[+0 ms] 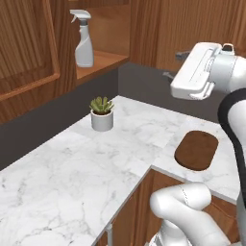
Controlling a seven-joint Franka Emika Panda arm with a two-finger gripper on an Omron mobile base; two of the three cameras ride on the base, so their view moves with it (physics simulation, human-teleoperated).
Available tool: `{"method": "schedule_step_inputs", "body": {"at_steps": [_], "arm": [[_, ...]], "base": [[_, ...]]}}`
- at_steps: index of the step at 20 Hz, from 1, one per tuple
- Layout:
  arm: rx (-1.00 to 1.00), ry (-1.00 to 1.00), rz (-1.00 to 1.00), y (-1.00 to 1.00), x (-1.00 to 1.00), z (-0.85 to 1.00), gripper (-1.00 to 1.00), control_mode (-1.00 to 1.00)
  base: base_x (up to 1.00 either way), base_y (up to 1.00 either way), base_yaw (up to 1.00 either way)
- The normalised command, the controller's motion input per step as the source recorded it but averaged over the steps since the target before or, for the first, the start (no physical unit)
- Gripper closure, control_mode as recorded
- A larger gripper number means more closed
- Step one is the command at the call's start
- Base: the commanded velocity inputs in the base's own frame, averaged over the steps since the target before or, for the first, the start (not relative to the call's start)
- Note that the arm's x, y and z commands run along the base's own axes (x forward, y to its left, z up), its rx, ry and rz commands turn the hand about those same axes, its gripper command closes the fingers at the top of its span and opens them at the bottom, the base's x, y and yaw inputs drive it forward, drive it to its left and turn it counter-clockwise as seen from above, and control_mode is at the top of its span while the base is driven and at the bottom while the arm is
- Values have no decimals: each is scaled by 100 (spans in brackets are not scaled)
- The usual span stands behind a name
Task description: Grab the spray bottle from the cabinet, then place it next to the cutting board for sanitizing. Then grab the dish brush from the countertop next to the sink and place it next to the cutting board.
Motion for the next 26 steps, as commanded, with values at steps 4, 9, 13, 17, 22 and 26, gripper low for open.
{"method": "schedule_step_inputs", "body": {"at_steps": [4,9,13,17,22,26], "arm": [[11,12,17,3,14,27,-100,-100],[5,3,10,0,10,10,-100,-100],[0,-8,0,12,12,0,-100,-100],[0,0,-3,23,30,0,-100,-100],[0,2,-1,6,35,0,-100,-100],[1,4,0,4,48,0,-100,-100]], "base": [[0,0,0],[0,0,0],[0,0,0],[0,0,0],[0,0,0],[0,0,0]]}}
